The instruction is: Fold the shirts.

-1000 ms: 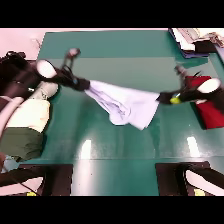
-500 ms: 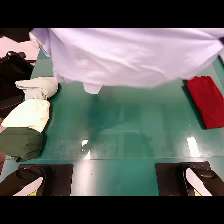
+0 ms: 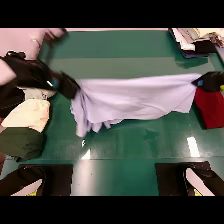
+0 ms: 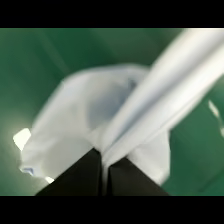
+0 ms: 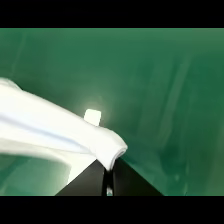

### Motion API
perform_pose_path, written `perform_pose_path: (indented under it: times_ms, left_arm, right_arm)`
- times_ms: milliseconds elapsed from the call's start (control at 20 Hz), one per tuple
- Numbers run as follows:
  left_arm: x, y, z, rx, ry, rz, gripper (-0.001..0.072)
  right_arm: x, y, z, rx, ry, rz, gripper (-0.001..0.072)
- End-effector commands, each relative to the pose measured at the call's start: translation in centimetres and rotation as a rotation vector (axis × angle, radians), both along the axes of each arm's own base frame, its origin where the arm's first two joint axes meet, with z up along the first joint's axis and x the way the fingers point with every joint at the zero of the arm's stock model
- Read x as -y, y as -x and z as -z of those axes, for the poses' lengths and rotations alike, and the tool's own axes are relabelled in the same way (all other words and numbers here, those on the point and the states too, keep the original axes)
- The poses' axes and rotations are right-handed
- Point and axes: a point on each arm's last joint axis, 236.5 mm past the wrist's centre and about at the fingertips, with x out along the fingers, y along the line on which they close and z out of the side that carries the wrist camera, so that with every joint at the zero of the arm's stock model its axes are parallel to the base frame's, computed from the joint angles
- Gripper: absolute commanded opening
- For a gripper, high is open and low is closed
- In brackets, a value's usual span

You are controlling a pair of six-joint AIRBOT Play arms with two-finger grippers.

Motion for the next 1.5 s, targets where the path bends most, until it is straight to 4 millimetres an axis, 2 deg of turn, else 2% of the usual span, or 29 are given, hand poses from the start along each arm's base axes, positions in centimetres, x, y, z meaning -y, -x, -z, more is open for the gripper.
perform_pose_path:
  times_ms: [0,50,100,150,200,300,400,450,500,550,600,650,750,850,900,950,1050,1150,1300,1450]
  left_arm:
    - [1.3,6.3,10.7,-0.265,-0.117,0.112,0.0023]
    - [2.1,8.3,12.1,-0.328,-0.108,0.144,0.0025]
    - [3.0,9.9,12.6,-0.38,-0.077,0.166,0.0109]
    - [4.3,11.1,12.2,-0.42,-0.026,0.183,0.0488]
    - [5.6,11.5,11.3,-0.44,0.044,0.185,0.0618]
    - [7.5,11.0,8.5,-0.414,0.151,0.187,0.0612]
    - [7.4,8.2,4.8,-0.321,0.197,0.159,0.0612]
    - [6.6,5.9,2.8,-0.261,0.225,0.113,0.0612]
    - [4.9,2.8,0.9,-0.185,0.248,0.037,0.0612]
    - [2.7,-0.5,-0.5,-0.117,0.273,-0.07,0.0612]
    - [-0.1,-3.5,-0.9,-0.067,0.289,-0.18,0.0611]
    - [-2.7,-5.7,0.0,-0.07,0.28,-0.271,0.0611]
    - [-7.1,-8.3,4.4,-0.185,0.238,-0.401,0.0611]
    - [-9.4,-9.3,10.3,-0.352,0.192,-0.464,0.0612]
    - [-9.8,-9.4,12.9,-0.424,0.172,-0.475,0.0612]
    - [-9.7,-9.4,15.4,-0.49,0.151,-0.478,0.0612]
    - [-9.0,-9.1,19.2,-0.594,0.134,-0.474,0.0612]
    - [-7.9,-8.5,21.6,-0.657,0.116,-0.457,0.0612]
    - [-6.4,-8.2,23.1,-0.669,0.094,-0.421,0.0612]
    - [-5.7,-8.1,23.3,-0.66,0.082,-0.405,0.0612]
  right_arm:
    - [-0.3,0.8,5.5,-0.132,-0.038,0.007,0.0018]
    - [-0.3,1.0,6.2,-0.144,-0.04,0.01,0.0018]
    - [-0.2,1.0,6.5,-0.151,-0.037,0.012,0.0018]
    - [-0.2,0.9,6.5,-0.145,-0.037,0.016,0.0018]
    - [-0.1,0.5,6.3,-0.13,-0.036,0.023,0.0018]
    - [0.0,0.0,6.1,-0.108,-0.036,0.032,0.0018]
    - [0.1,-0.2,6.0,-0.097,-0.035,0.037,0.0018]
    - [0.1,-0.2,6.0,-0.096,-0.035,0.037,0.0018]
    - [0.1,-0.2,6.0,-0.096,-0.035,0.037,0.0018]
    - [0.1,-0.3,5.9,-0.093,-0.035,0.038,0.0018]
    - [0.2,-0.4,5.9,-0.089,-0.036,0.04,0.0018]
    - [0.2,-0.4,5.9,-0.088,-0.035,0.04,0.0018]
    - [0.2,-0.4,5.9,-0.087,-0.035,0.041,0.0018]
    - [0.2,-0.5,5.8,-0.083,-0.035,0.043,0.0018]
    - [0.2,-0.5,5.8,-0.083,-0.035,0.043,0.0018]
    - [0.2,-0.5,5.8,-0.083,-0.035,0.043,0.0018]
    - [0.2,-0.5,5.8,-0.083,-0.035,0.043,0.0018]
    - [0.2,-0.5,5.8,-0.083,-0.035,0.043,0.0018]
    - [0.2,-0.6,5.8,-0.082,-0.035,0.043,0.0018]
    - [0.2,-0.6,5.8,-0.082,-0.035,0.043,0.0018]
